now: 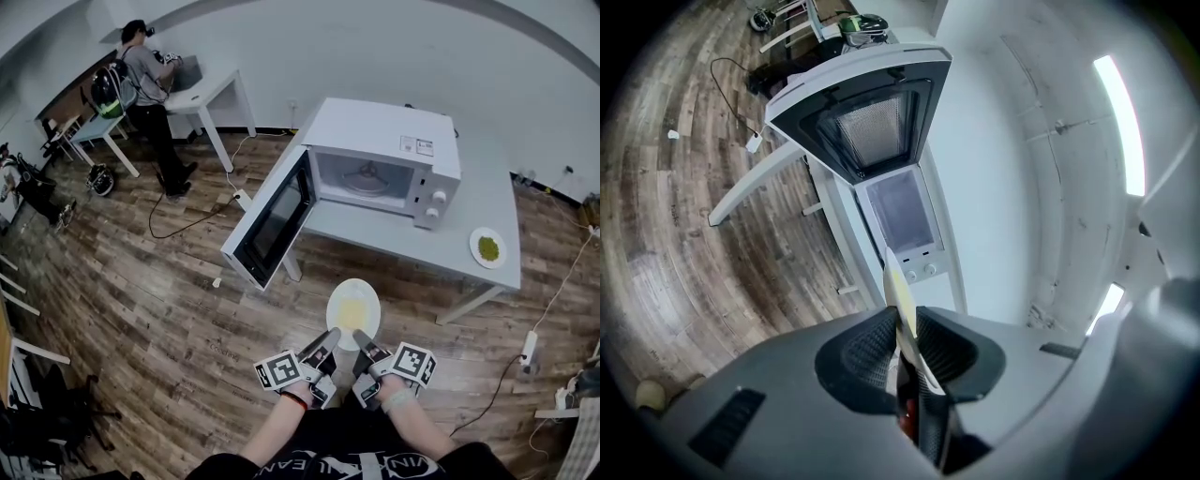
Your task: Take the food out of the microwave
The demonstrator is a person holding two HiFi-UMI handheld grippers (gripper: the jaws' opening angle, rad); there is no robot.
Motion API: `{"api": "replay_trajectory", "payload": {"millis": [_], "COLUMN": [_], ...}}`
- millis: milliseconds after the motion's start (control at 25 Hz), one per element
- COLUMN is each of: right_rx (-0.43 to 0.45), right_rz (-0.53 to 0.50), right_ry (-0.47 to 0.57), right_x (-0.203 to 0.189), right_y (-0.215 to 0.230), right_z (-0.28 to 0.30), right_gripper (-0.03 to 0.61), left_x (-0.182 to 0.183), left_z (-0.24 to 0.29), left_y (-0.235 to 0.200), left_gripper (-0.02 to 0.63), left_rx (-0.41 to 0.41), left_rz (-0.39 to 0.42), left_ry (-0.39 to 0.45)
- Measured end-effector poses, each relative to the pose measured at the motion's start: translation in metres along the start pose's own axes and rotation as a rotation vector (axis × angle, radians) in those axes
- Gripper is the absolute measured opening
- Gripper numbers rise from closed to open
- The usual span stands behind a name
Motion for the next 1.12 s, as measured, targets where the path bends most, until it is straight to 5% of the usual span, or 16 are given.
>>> {"api": "replay_trajectory", "payload": {"millis": [720,1120], "right_rx": [-0.025,0.002], "right_rz": [0.045,0.032], "right_ry": [0.043,0.054], "right_x": [-0.057,-0.069], "right_y": [0.010,-0.002], "right_z": [-0.033,-0.027], "right_gripper": [0.063,0.063], "left_x": [-0.037,-0.029], "left_z": [-0.045,-0.061], "left_y": [-0.018,-0.017], "left_gripper": [0.067,0.066], "left_rx": [-0.016,-0.037], "left_rz": [-0.018,-0.012], "left_ry": [-0.044,-0.033]}}
Point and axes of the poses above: the fingertips, and each gripper's own axes: z forward along the fingers, y to its right, x out of its top, the point moved 2 cm from there along -z, backward along the fingers, and after that the axes turned 10 degrees about x, right-handed, at the moved point
